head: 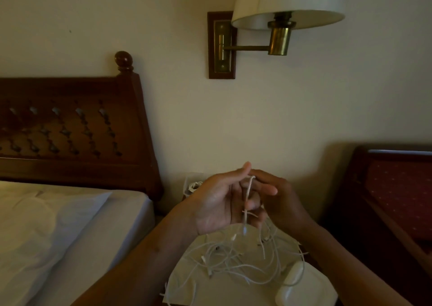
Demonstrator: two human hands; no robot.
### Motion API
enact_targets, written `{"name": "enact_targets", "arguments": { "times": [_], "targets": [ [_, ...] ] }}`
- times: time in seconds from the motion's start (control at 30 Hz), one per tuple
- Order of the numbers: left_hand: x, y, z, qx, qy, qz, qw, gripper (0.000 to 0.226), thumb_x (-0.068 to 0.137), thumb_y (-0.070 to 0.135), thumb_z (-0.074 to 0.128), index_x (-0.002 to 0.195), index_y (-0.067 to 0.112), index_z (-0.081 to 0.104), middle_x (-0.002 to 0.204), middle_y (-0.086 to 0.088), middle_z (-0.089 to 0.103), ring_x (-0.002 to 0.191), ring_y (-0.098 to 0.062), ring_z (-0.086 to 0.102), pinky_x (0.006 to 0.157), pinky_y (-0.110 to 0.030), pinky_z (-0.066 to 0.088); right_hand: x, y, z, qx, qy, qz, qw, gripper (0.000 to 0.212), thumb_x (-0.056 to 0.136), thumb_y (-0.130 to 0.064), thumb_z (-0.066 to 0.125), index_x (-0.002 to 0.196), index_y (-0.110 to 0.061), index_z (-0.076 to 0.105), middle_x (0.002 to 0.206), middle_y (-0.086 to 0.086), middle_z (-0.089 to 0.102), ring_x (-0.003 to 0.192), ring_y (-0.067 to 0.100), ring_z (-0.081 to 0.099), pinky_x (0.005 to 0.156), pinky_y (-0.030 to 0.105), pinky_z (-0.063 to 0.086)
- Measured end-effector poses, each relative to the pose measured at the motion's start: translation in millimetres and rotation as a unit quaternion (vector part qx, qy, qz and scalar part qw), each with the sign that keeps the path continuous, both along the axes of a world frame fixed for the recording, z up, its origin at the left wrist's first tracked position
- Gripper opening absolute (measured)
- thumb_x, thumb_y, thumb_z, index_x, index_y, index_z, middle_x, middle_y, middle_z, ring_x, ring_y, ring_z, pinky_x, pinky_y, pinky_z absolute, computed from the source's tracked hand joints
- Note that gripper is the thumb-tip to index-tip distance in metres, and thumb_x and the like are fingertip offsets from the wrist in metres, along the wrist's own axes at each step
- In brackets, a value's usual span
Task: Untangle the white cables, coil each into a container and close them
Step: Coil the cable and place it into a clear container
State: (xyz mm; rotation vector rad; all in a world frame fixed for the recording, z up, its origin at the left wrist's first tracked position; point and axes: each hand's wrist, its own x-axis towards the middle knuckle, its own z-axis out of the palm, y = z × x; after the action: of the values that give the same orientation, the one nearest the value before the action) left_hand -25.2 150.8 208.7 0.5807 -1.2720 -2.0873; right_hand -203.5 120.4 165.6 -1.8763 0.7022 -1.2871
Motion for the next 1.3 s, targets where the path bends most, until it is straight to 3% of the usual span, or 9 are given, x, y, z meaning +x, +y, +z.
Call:
{"name": "enact_targets", "arguments": {
  "times": [0.2,0.33,0.43,0.67,0.87,1.03,1.13,1.2,1.3],
  "targets": [
    [3,6,-13,0.004,0.122,-0.015,0.992,0.039,0.109,0.026,0.046,0.121,-0.006,0.066,0.073,-0.010,0.066,0.065,-0.024,0.067,0.058,-0.030,0.055,2,-4,12,-0.009,0.020,0.006,1.000,0.060,0.091,0.030,0.044,0.145,0.004,0.044,0.093,0.033,0.063,0.091,0.035,0.065,0.084,0.039,0.054],
    [0,0,-13,-0.025,0.216,0.038,0.975,0.039,0.108,0.018,0.044,0.122,-0.013,0.064,0.102,-0.026,0.074,0.091,-0.037,0.076,0.080,-0.040,0.063,10,0,2,0.087,-0.017,-0.090,0.992,0.021,0.099,0.009,0.053,0.108,-0.002,0.069,0.080,0.023,0.070,0.069,0.036,0.066,0.061,0.046,0.057],
    [0,-9,-7,-0.039,0.253,0.095,0.962,0.041,0.106,0.016,0.045,0.127,-0.017,0.058,0.120,-0.035,0.067,0.114,-0.046,0.068,0.096,-0.047,0.059,16,4,-10,0.082,0.056,-0.109,0.989,0.024,0.102,-0.004,0.054,0.087,-0.014,0.070,0.071,0.003,0.070,0.061,0.019,0.066,0.053,0.038,0.056],
    [-8,-25,-1,-0.188,0.050,0.262,0.945,0.036,0.108,0.011,0.042,0.125,-0.017,0.058,0.124,-0.032,0.068,0.120,-0.040,0.067,0.105,-0.046,0.054,15,16,-7,-0.080,0.264,-0.157,0.948,0.021,0.100,-0.011,0.061,0.104,-0.030,0.069,0.072,-0.019,0.063,0.063,-0.001,0.061,0.052,0.014,0.043],
    [-19,-30,4,-0.215,0.021,0.327,0.920,0.035,0.111,0.017,0.041,0.117,-0.011,0.062,0.120,-0.023,0.073,0.113,-0.032,0.072,0.099,-0.040,0.058,16,23,8,-0.039,0.340,-0.125,0.932,0.040,0.104,-0.025,0.053,0.143,-0.035,0.051,0.077,-0.009,0.067,0.076,0.000,0.063,0.057,0.014,0.051],
    [-13,-35,0,-0.313,-0.168,0.334,0.873,0.029,0.110,0.019,0.047,0.113,-0.003,0.066,0.115,-0.014,0.075,0.108,-0.018,0.073,0.090,-0.029,0.060,14,25,22,-0.125,0.288,-0.175,0.933,0.012,0.098,-0.023,0.065,0.094,-0.029,0.074,0.069,-0.011,0.065,0.061,0.009,0.061,0.059,0.034,0.055],
    [-4,-35,-8,-0.387,-0.301,0.273,0.828,0.028,0.110,0.016,0.048,0.093,0.004,0.067,0.087,-0.006,0.075,0.073,-0.016,0.072,0.066,-0.038,0.059,3,26,33,-0.214,0.294,-0.230,0.903,0.003,0.090,-0.034,0.076,0.087,-0.032,0.076,0.067,-0.013,0.068,0.054,0.006,0.060,0.048,0.029,0.050],
    [3,-35,-10,-0.388,-0.323,0.237,0.830,0.037,0.111,0.017,0.045,0.081,0.007,0.062,0.060,-0.003,0.063,0.048,-0.017,0.056,0.056,-0.044,0.051,-7,22,40,-0.291,0.313,-0.247,0.869,0.008,0.091,-0.036,0.076,0.088,-0.028,0.078,0.073,-0.009,0.071,0.056,0.009,0.061,0.048,0.033,0.051],
    [13,-35,-9,-0.356,-0.262,0.204,0.874,0.053,0.112,0.029,0.042,0.076,-0.002,0.065,0.051,-0.009,0.036,0.044,-0.016,0.029,0.049,-0.041,0.029,-18,12,45,-0.391,0.318,-0.235,0.831,0.016,0.099,-0.032,0.067,0.093,-0.023,0.079,0.081,-0.003,0.070,0.061,0.016,0.062,0.048,0.036,0.051]
  ]
}}
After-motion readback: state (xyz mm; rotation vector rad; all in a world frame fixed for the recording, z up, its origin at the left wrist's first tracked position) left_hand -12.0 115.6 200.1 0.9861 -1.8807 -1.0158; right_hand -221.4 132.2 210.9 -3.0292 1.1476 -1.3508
